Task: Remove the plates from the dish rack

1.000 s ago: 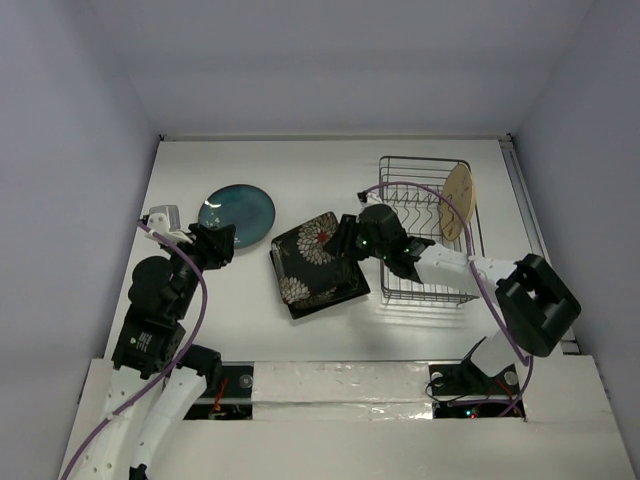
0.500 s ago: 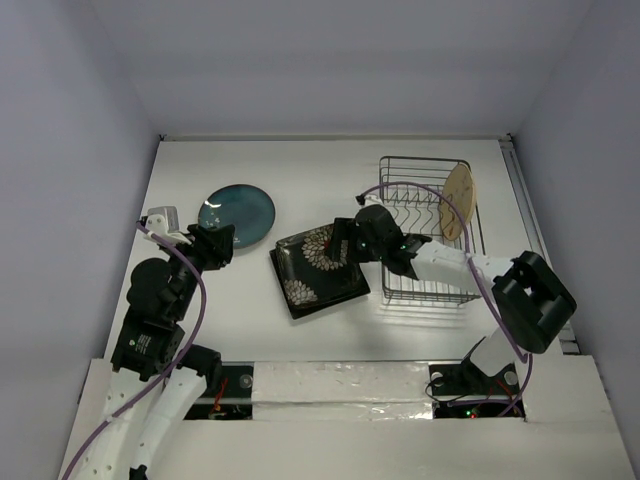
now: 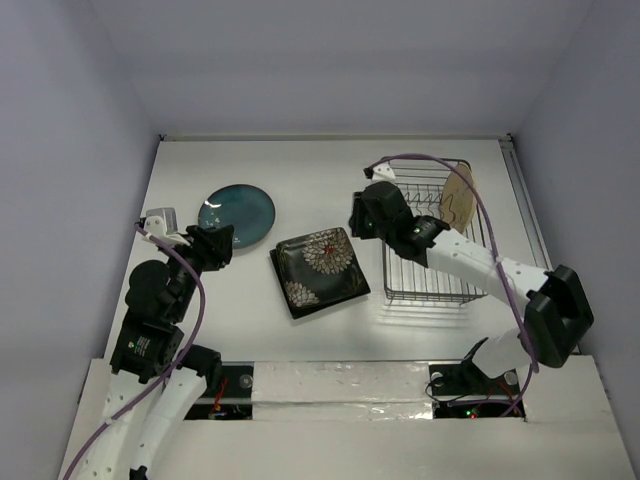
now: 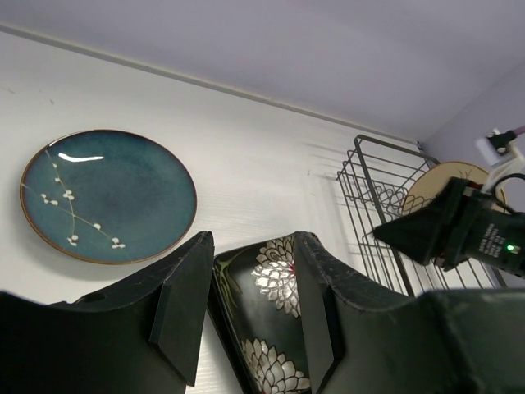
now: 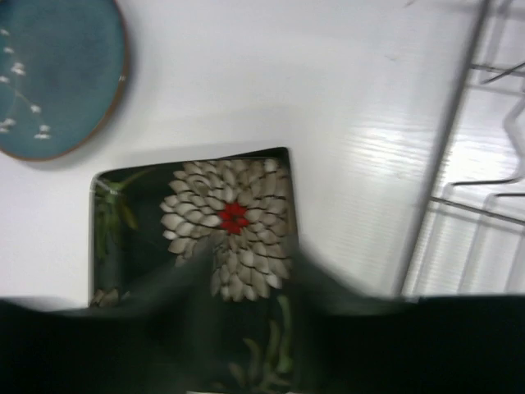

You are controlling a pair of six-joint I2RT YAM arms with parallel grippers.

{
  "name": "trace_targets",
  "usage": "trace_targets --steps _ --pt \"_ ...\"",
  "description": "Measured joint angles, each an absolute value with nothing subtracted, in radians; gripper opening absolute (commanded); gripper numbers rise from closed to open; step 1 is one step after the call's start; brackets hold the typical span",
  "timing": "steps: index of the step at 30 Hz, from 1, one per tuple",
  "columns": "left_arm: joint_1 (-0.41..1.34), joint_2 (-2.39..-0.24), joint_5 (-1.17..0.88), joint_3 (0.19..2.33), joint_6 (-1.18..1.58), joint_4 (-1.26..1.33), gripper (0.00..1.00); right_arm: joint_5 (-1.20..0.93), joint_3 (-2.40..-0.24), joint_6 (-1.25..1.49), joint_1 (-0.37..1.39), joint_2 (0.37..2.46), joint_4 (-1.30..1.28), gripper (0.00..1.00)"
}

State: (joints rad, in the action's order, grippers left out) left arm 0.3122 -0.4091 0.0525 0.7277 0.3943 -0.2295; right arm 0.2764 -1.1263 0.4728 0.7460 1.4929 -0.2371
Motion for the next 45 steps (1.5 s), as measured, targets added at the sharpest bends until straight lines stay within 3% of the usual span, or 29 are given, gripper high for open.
trace_targets --steps 1,2,6,8,9,10,12,14,26,34,35,36,39,45 --pt "0.312 -0.409 0.052 0.728 0.394 -0.229 0.41 0.290 -1.126 0.473 0.746 1.472 -0.244 0.03" --pt "0.312 -0.409 0.052 0.728 0.395 -0.229 0.41 0.319 -1.126 0.466 0.746 1.453 -0.260 0.00" --pt "0.312 -0.409 0.052 0.728 0.394 -0.229 0.41 0.498 -1.126 0.437 0.739 1.351 -0.332 0.04" --pt "0.312 -0.409 0.052 0.728 0.394 -0.229 0.41 0.624 -1.137 0.420 0.707 1.302 -0.387 0.25" --pt "0.312 -0.409 0.052 0.728 0.395 -0.229 0.41 0.669 -1.143 0.413 0.680 1.288 -0.405 0.55" --pt "0.312 -0.408 0.052 0.727 0.395 -0.229 0.41 0.711 -1.151 0.405 0.638 1.274 -0.425 0.66" --pt "0.312 -0.406 0.050 0.727 0.395 -0.229 0.41 0.770 -1.159 0.377 0.537 1.258 -0.452 0.81" --pt "0.312 -0.402 0.049 0.727 0.394 -0.229 0.41 0.809 -1.159 0.354 0.444 1.253 -0.475 0.82" --pt "0.312 -0.398 0.042 0.726 0.395 -0.229 0.41 0.790 -1.194 0.286 0.247 1.384 -0.508 0.62" --pt "0.312 -0.396 0.038 0.726 0.395 -0.229 0.41 0.783 -1.227 0.259 0.241 1.493 -0.508 0.38" --pt "0.312 -0.396 0.037 0.726 0.395 -0.229 0.41 0.783 -1.231 0.257 0.241 1.496 -0.508 0.33" --pt "0.312 -0.395 0.038 0.726 0.395 -0.229 0.41 0.785 -1.235 0.255 0.241 1.499 -0.509 0.20" --pt "0.312 -0.394 0.038 0.726 0.395 -0.229 0.41 0.797 -1.245 0.237 0.241 1.501 -0.525 0.06" --pt "0.312 -0.379 0.038 0.726 0.395 -0.229 0.41 0.809 -1.267 0.202 0.244 1.508 -0.581 0.00"
